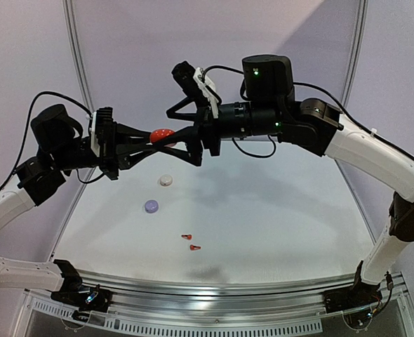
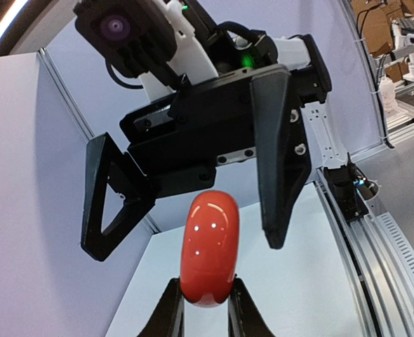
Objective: Insert the wireless bluetooth earbuds into the charging case
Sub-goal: Open the charging case.
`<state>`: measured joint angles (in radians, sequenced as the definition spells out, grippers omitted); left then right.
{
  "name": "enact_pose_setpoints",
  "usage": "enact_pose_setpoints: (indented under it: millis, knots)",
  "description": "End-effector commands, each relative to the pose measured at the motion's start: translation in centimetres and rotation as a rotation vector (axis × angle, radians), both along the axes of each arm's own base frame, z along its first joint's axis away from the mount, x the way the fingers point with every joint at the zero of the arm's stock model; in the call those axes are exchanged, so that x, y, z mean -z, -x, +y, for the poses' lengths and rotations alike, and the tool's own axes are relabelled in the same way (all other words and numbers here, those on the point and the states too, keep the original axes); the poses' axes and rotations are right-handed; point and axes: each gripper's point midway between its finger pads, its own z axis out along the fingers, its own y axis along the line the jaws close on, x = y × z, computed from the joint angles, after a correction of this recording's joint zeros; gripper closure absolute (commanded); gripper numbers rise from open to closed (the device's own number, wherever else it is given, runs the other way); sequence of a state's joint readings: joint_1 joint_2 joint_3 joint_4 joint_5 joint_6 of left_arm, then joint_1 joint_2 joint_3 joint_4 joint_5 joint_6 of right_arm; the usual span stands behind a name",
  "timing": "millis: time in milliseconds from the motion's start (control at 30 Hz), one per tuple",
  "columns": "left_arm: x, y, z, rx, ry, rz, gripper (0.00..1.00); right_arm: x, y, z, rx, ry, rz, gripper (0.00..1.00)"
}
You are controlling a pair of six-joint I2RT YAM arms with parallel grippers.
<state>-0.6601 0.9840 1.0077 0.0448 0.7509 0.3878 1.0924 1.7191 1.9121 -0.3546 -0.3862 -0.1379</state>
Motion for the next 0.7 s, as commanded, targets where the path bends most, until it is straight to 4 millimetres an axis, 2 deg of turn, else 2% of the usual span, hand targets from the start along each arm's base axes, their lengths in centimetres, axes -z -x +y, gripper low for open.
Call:
enact_pose_setpoints:
  millis: [0,200,300,500,667]
  knots:
    - [-0.2,0.1,0.1,0.002,0.003,0.020,1.00,1.0,-1.0,0.4,0.062,0.061,-0.047,0.04]
    - [0.2,0.8,0.1,0.038,-0.023,-0.029,1.00,1.2,-2.7,0.3,0.155,0.080,-0.089,0.10]
    - [1.3,1.0,0.2,0.042,-0.079,-0.085,1.00,1.1,-3.5,0.0,0.206,0.084,-0.098,0.13]
    - [1.8,0.8,0.4,0.025,-0.124,-0.196,1.00,0.9,-3.8,-0.1,0.221,0.080,-0.101,0.16]
    - [1.9,1.0,0.4,0.030,-0.132,-0.231,1.00,1.6,-4.7,-0.3,0.248,0.098,-0.080,0.19]
